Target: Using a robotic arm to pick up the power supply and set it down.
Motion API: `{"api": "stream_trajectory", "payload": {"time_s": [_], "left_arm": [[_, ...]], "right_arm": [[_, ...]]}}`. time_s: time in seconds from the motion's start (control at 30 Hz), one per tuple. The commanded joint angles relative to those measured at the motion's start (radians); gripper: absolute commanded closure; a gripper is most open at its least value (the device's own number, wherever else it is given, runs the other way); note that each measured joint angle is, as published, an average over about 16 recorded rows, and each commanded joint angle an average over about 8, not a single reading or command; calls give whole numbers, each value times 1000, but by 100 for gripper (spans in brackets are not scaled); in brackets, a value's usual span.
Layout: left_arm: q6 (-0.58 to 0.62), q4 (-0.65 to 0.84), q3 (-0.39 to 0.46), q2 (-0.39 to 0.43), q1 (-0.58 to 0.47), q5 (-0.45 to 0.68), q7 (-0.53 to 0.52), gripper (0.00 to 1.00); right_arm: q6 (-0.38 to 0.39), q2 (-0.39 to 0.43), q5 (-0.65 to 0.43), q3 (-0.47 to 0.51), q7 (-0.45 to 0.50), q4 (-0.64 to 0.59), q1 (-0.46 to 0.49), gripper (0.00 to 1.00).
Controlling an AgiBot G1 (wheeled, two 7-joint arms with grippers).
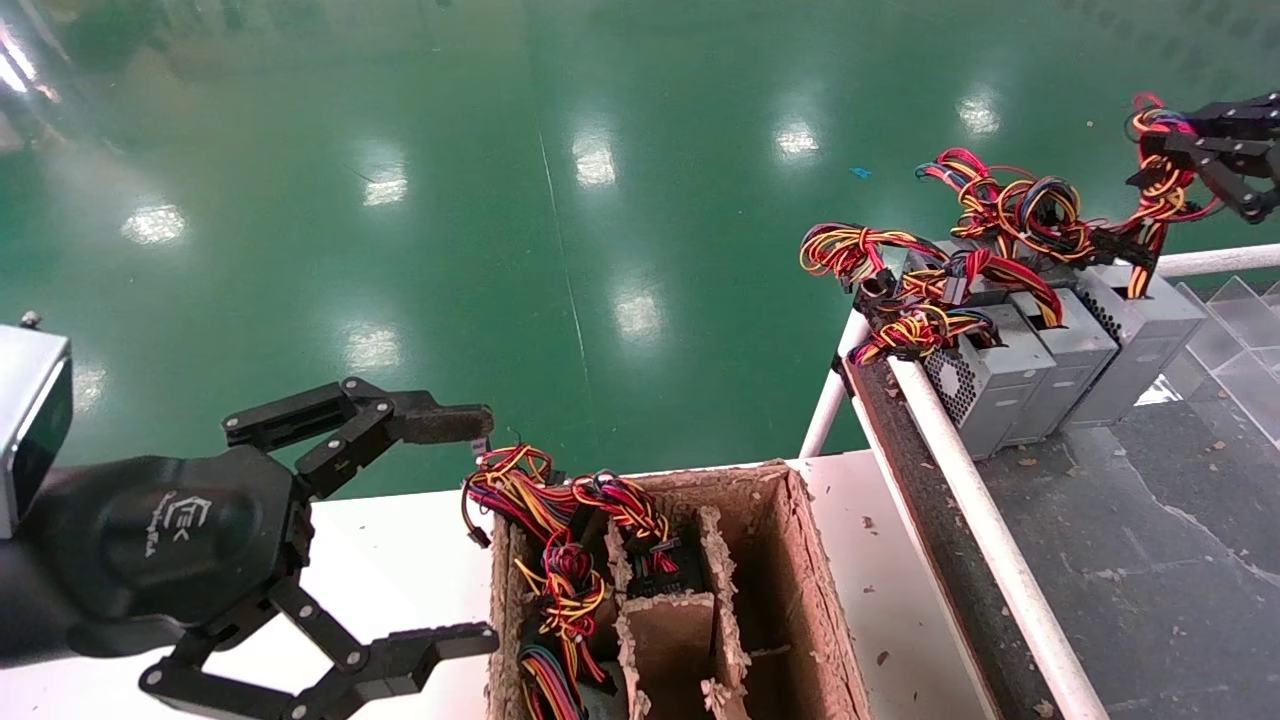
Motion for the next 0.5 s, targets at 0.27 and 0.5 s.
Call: {"api": "stream_trajectory", "payload": {"time_s": [0.27, 0.5], "left_arm": [[0, 0, 0, 0, 0, 0, 0, 0], [0, 0, 1, 0, 0, 0, 0, 0]], "right_arm": [[-47, -25, 9, -3, -46, -107, 41, 0], [-140, -18, 74, 26, -53, -193, 79, 0]]}}
